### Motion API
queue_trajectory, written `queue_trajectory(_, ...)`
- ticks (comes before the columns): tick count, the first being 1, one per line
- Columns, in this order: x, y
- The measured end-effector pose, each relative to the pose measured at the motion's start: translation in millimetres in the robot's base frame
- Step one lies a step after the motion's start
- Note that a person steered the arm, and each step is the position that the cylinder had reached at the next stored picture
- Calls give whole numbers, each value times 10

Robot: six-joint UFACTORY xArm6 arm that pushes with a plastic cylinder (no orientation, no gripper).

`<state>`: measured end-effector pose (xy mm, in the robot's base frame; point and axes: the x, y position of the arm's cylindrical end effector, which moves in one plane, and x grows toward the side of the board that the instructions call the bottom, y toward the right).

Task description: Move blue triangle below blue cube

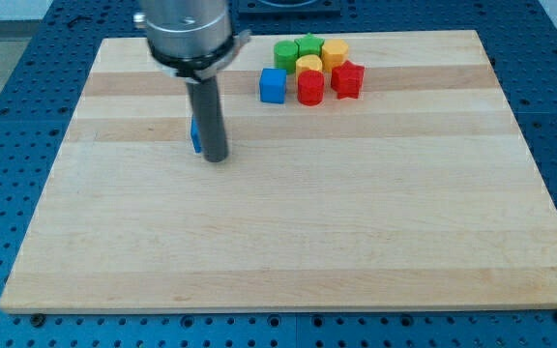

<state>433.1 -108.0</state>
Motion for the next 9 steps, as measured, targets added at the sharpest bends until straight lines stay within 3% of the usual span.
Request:
queue_trajectory(2, -95, -57)
queue_trajectory(4, -405, 371)
queue_trajectory(6, 422, -292)
queue_trajectory(7, 317, -707)
queue_trajectory(9, -708, -504)
